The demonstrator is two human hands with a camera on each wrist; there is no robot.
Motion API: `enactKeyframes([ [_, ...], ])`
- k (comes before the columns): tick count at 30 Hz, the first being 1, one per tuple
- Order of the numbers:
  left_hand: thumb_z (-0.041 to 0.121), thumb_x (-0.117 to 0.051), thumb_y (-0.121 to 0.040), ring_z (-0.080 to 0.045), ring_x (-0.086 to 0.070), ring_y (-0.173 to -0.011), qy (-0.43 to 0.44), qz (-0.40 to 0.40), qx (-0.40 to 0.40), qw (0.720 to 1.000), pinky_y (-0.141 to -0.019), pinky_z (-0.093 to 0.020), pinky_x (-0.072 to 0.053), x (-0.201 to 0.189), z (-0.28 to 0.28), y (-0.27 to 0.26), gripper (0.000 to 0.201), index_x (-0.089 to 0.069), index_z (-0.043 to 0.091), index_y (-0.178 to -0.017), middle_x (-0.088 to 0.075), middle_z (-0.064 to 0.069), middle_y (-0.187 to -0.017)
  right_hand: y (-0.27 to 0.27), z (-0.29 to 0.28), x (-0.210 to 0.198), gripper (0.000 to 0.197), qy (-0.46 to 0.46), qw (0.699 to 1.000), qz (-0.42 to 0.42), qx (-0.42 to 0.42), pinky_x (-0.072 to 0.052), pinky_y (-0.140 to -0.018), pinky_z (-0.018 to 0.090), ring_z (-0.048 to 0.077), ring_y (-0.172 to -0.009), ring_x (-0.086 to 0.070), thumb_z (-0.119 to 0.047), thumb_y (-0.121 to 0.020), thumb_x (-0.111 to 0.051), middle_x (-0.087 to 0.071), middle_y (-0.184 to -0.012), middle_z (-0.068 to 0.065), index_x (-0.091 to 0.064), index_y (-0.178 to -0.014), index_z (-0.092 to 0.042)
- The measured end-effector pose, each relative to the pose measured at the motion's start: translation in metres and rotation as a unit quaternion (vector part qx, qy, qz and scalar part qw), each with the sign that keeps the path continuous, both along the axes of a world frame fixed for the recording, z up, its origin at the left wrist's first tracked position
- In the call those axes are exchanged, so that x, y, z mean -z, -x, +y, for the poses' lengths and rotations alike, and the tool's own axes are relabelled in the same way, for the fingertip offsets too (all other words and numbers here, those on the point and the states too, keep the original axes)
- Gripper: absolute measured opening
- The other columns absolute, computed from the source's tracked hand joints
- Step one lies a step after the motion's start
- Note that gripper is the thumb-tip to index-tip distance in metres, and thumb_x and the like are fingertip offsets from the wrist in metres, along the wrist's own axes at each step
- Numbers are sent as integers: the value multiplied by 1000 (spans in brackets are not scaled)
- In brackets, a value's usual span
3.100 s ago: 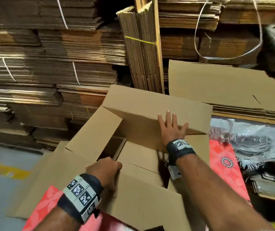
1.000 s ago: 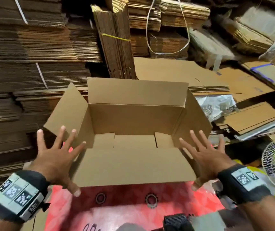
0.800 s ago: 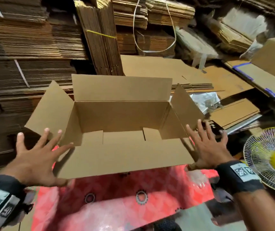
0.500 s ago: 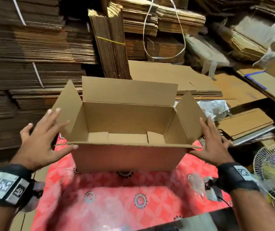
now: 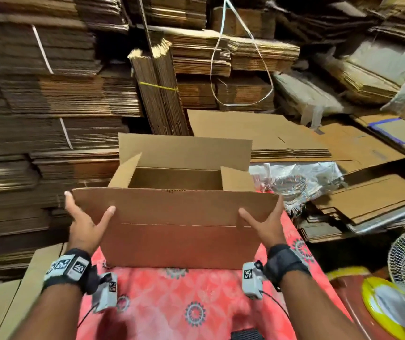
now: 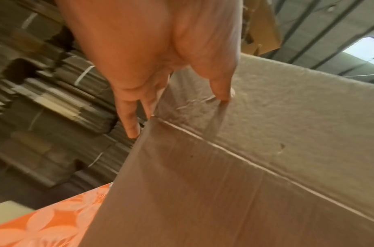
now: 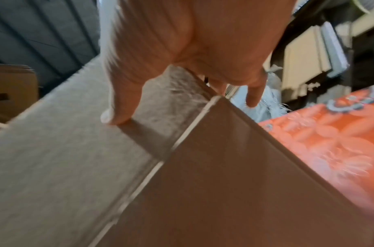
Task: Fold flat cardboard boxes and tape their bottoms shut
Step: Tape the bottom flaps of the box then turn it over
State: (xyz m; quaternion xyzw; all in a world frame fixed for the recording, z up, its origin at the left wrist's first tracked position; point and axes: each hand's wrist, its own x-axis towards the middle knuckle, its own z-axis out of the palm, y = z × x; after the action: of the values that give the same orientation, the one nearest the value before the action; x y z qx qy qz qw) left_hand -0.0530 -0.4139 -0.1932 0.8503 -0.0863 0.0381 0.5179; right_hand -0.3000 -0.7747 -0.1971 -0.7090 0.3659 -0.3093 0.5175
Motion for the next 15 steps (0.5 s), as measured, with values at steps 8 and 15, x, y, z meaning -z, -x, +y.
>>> enactKeyframes([
  [8, 57, -80, -73, -43, -44, -137, -5, -60, -42, 997, -117, -52, -34, -27, -7, -2, 122, 8, 42, -157, -41, -20, -156, -6, -11, -30, 135, 75, 997, 12, -12, -27, -112, 19, 5, -143, -32, -36, -70, -94, -27, -163, -1, 5, -162, -25],
  [15, 74, -71, -72, -47, -34, -141, -176, -2, -2, 984, -113, -62, -35, -48, -17, -8, 108, -4, 55, -154, -20, -19, -162, -20, -15, -57, 133, 212, 956, 177, -103, -26, -119, 49, 34, -154, -15, -57, -68, -88, 16, -170, 3, 8, -159, -45],
])
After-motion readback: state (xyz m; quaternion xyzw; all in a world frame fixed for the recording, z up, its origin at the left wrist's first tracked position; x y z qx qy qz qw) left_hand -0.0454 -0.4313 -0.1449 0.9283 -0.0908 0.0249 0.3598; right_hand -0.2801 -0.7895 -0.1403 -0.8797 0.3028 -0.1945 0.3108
